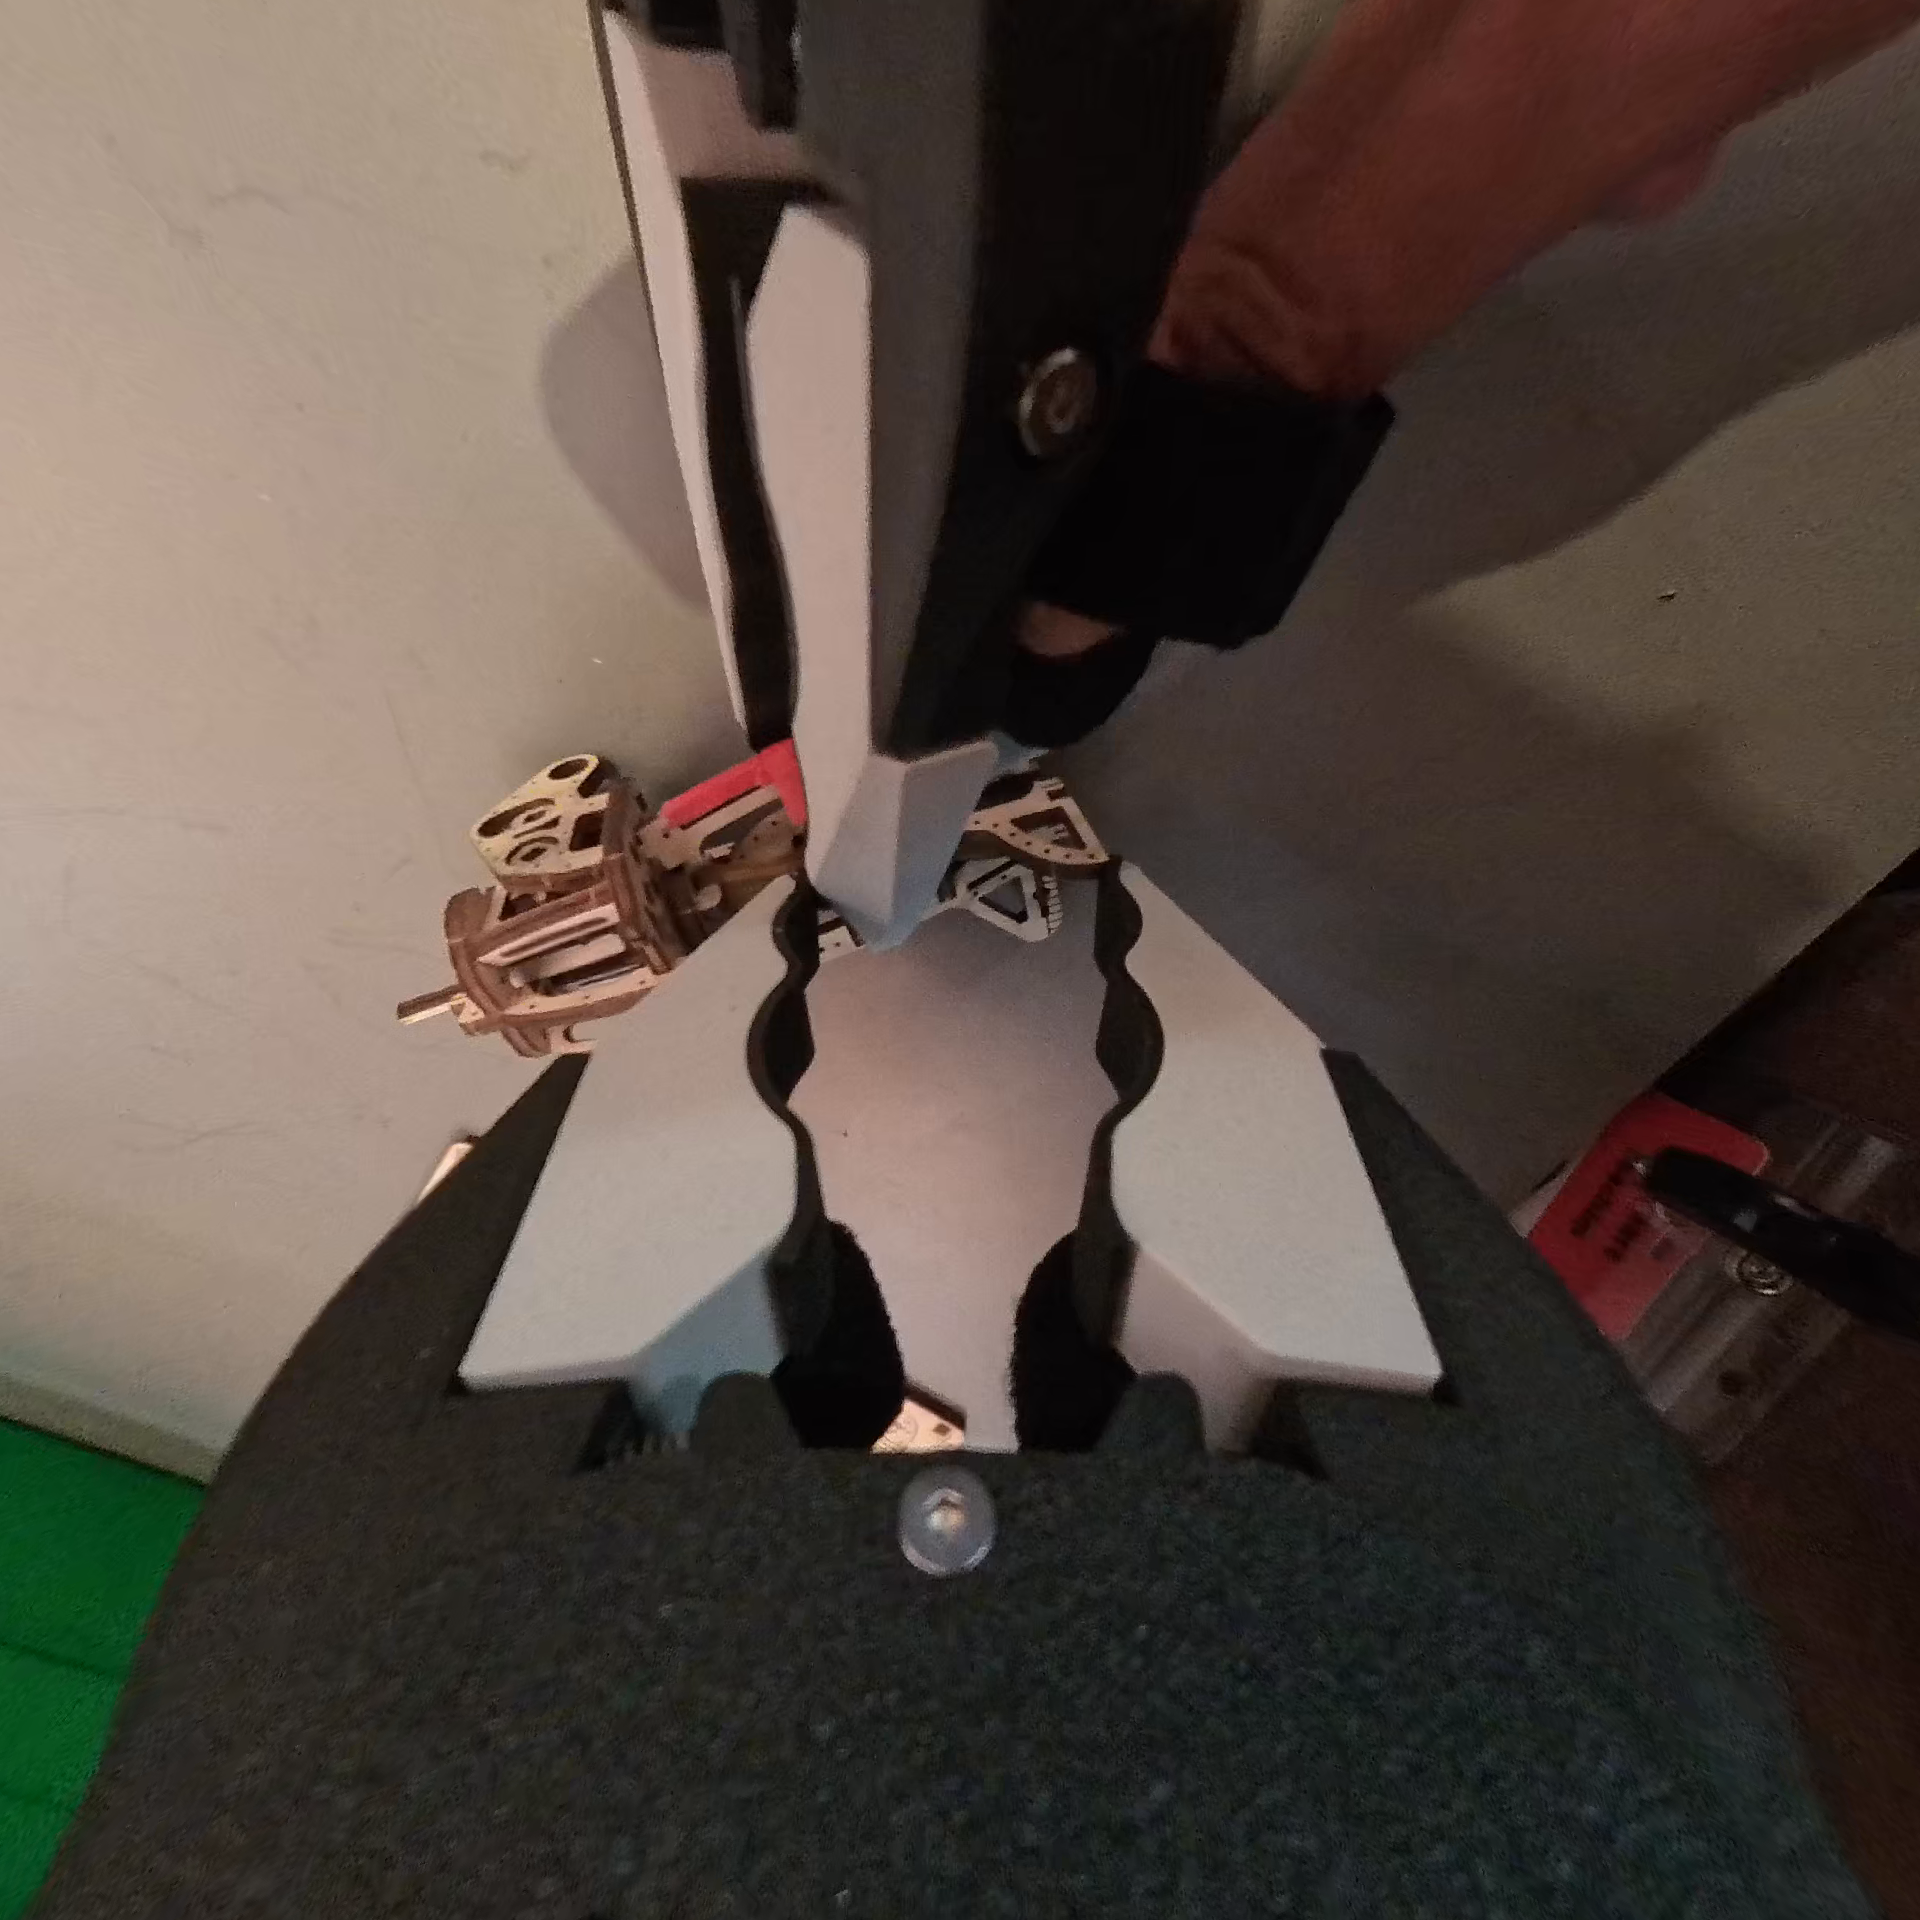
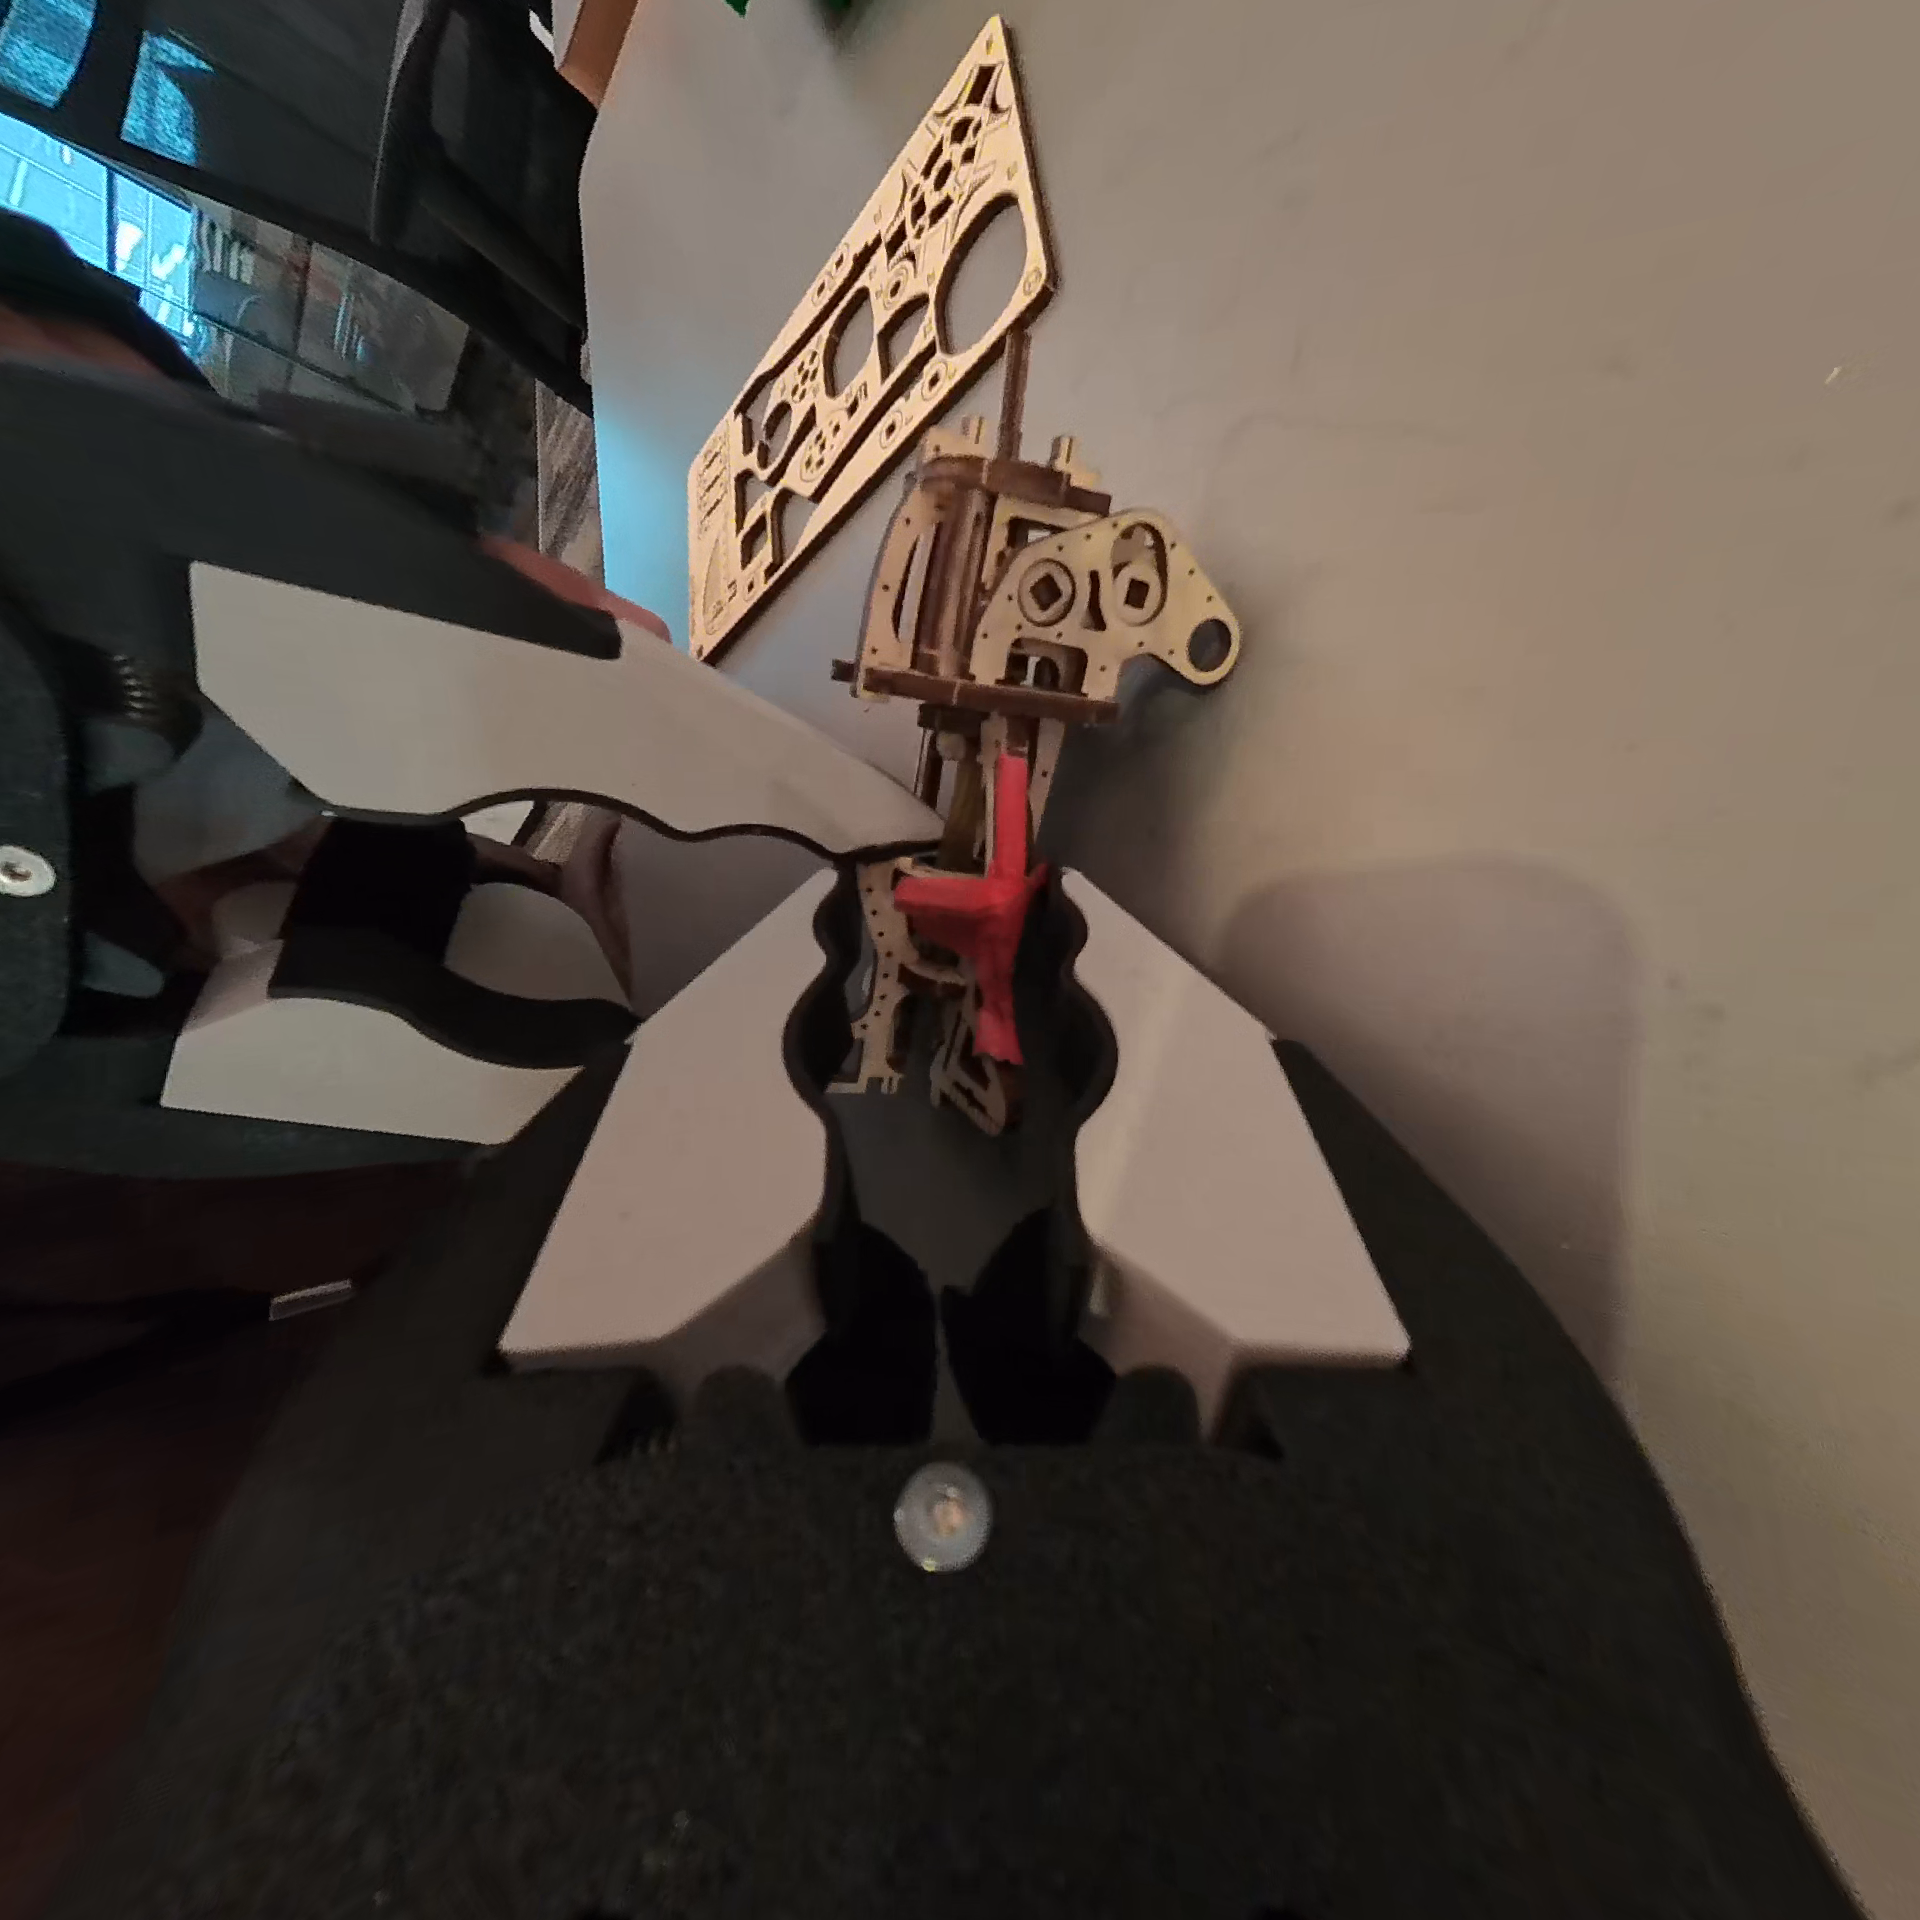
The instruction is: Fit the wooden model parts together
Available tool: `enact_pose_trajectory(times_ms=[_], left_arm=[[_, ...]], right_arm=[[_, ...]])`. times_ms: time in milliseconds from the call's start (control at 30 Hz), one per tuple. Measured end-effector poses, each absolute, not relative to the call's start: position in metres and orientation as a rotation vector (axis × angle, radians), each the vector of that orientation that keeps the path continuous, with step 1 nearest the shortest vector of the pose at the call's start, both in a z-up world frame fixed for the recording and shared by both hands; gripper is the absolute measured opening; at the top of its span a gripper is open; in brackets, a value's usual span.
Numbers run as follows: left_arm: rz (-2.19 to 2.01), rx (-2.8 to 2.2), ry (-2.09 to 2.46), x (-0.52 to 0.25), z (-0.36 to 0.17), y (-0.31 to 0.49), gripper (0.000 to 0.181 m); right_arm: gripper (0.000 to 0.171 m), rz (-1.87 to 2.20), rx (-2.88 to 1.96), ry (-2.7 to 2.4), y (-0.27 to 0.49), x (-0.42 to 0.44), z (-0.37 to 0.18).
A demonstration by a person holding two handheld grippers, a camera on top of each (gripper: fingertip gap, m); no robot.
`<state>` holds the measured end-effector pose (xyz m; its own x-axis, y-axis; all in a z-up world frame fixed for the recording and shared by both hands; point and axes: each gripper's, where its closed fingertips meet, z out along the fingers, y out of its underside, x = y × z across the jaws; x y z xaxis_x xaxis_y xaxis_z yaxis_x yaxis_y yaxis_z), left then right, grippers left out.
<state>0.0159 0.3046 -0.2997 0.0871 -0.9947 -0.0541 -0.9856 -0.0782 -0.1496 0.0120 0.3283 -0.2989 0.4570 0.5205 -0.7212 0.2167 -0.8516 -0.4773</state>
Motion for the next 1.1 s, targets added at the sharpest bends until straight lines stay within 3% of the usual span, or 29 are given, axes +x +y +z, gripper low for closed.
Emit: enact_pose_trajectory(times_ms=[633, 700, 833, 900, 1100], left_arm=[[-0.100, -2.242, 2.027, 0.0177, -0.3013, 0.3071, 0.052], [-0.111, -2.243, 2.024, 0.0184, -0.3012, 0.3078, 0.052], [-0.110, -2.235, 2.036, 0.0190, -0.3012, 0.3080, 0.052], [-0.114, -2.229, 2.040, 0.0192, -0.3011, 0.3078, 0.052], [-0.114, -2.234, 2.037, 0.0197, -0.3012, 0.3082, 0.052]], right_arm=[[0.035, 1.283, -2.382, -0.656, 0.3320, 0.0139, -0.2990], [0.050, 1.363, -2.353, -0.630, 0.3295, 0.0120, -0.2935], [0.045, 1.327, -2.367, -0.606, 0.3315, 0.0139, -0.2958], [0.034, 1.293, -2.375, -0.594, 0.3339, 0.0162, -0.2994], [0.034, 1.290, -2.374, -0.599, 0.3333, 0.0165, -0.2994]])
